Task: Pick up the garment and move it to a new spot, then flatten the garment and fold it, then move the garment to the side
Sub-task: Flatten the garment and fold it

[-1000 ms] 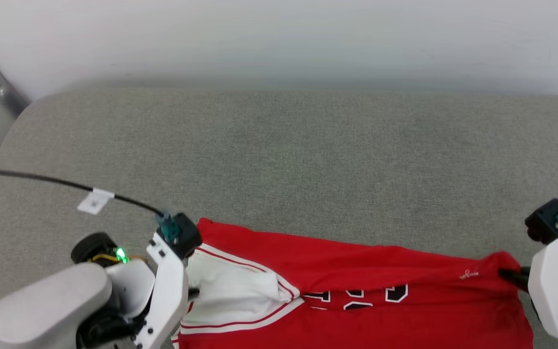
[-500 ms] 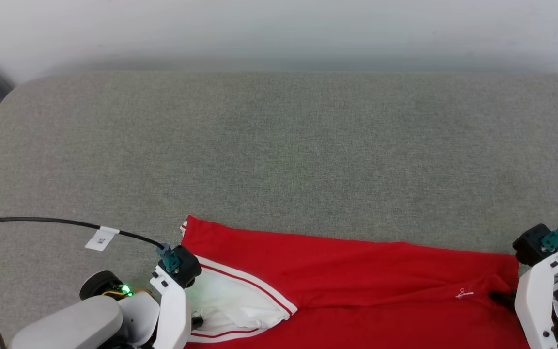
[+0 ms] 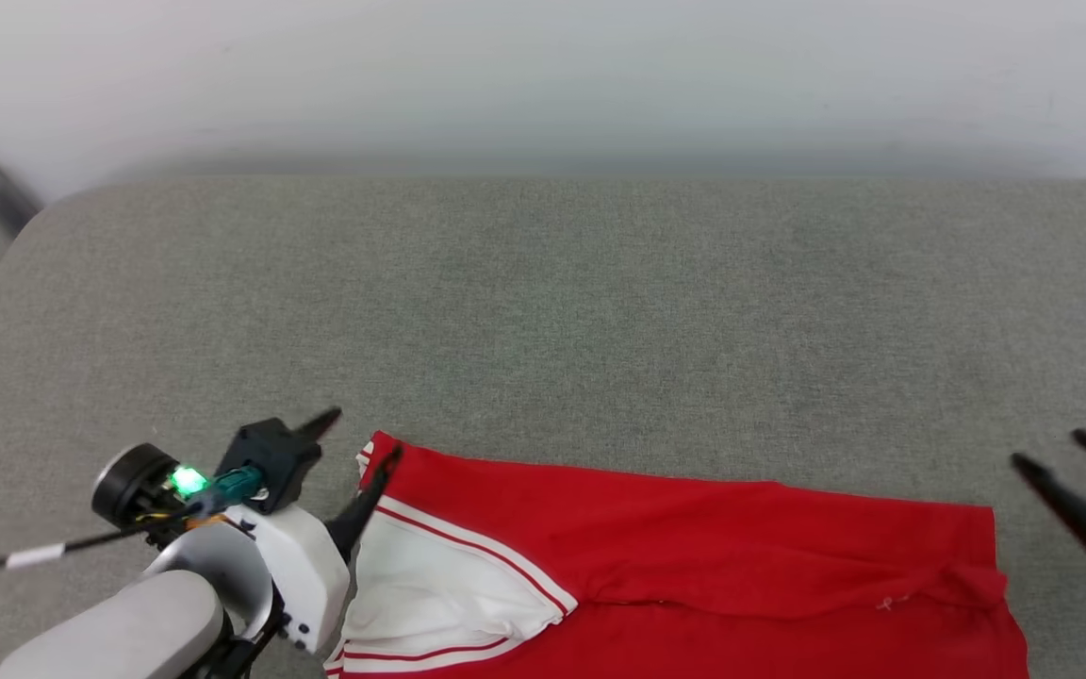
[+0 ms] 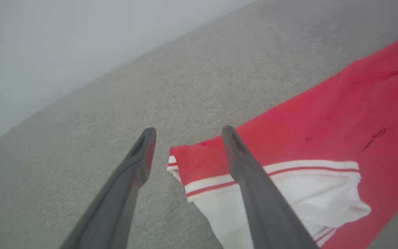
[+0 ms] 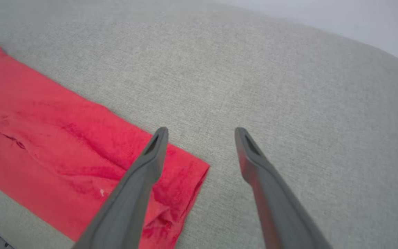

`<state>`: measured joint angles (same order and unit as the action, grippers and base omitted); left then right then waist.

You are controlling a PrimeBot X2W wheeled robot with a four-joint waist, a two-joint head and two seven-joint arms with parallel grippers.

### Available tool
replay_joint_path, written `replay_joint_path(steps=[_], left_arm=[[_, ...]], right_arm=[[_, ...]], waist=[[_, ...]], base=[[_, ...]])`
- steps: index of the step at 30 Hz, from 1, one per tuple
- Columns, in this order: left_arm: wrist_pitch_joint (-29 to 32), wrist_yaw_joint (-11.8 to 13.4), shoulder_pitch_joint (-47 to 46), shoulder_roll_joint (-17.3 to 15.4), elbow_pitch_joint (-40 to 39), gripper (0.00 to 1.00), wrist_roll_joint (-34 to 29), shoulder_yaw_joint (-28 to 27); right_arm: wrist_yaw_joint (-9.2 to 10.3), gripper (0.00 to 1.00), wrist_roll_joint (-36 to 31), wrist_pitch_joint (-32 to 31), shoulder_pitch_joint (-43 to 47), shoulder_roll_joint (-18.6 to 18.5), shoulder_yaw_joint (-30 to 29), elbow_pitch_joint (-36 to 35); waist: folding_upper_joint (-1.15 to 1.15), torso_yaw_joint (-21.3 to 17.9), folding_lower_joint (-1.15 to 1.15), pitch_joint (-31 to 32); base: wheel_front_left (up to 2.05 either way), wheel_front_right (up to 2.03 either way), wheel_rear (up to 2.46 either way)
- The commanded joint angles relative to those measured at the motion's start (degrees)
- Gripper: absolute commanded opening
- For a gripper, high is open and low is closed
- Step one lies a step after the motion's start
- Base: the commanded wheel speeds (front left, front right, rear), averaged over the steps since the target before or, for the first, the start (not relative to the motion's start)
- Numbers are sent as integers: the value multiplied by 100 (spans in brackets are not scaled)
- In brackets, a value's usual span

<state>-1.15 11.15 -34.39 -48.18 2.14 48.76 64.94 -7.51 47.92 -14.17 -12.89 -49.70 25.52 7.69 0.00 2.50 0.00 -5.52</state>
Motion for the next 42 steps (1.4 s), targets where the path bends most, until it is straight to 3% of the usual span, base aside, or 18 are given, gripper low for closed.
replay_joint_path(steps=[1, 5, 9, 14, 17, 25, 34, 35, 36, 37, 42], left_arm=[[-300, 227, 118, 32, -26, 100, -103, -112], [-1098, 966, 301, 158, 22, 100, -415, -410], [-1376, 1572, 549, 393, 61, 100, -664, -798], [-1411, 2099, 1044, 806, -139, 100, -1233, -1598], [-1412, 2240, 1452, 1037, -286, 100, -1626, -2138], [-1407, 2020, 2417, 1742, -332, 100, -2520, -3351], [-1403, 1608, 3048, 2590, -325, 100, -3483, -4262], [-1404, 1552, 3091, 2653, -326, 100, -3570, -4332], [-1404, 1494, 3128, 2720, -327, 100, -3659, -4409], [-1403, 1449, 3175, 2798, -321, 100, -3728, -4474], [-1403, 1236, 3408, 3093, -347, 100, -4061, -4766]], right_arm=[[5, 100, -29, 98, 178, 63, -286, 9], [4, 100, -98, 181, 667, 372, -1100, 152], [4, 100, -39, 108, 1096, 804, -1673, 371], [4, 100, 187, -114, 1525, 1331, -1948, 417], [4, 100, 279, -276, 1701, 1557, -1968, 397], [4, 100, 507, -838, 1822, 1987, -1745, 610], [-18, 100, 645, -1345, 1730, 2074, -1169, 698], [-27, 82, 665, -1374, 1720, 2048, -1129, 688], [-29, 20, 687, -1379, 1706, 2014, -1124, 674], [-30, 0, 705, -1383, 1682, 1977, -1134, 661], [4, 0, 758, -1275, 1556, 1662, -1341, 617]], waist=[[0, 5, 0, -32], [0, 31, 0, -127], [0, 79, 0, -213], [0, 163, 0, -297], [0, 190, 0, -335], [0, 285, 0, -418], [0, 426, 0, -434], [0, 439, 0, -425], [0, 448, 0, -414], [0, 456, 0, -401], [0, 448, 0, -290]], base=[[0, 0, 0], [0, 0, 0], [0, 0, 0], [0, 0, 0], [0, 0, 0], [0, 0, 0], [0, 0, 0], [0, 0, 0], [0, 0, 0], [0, 0, 0], [0, 0, 0]])
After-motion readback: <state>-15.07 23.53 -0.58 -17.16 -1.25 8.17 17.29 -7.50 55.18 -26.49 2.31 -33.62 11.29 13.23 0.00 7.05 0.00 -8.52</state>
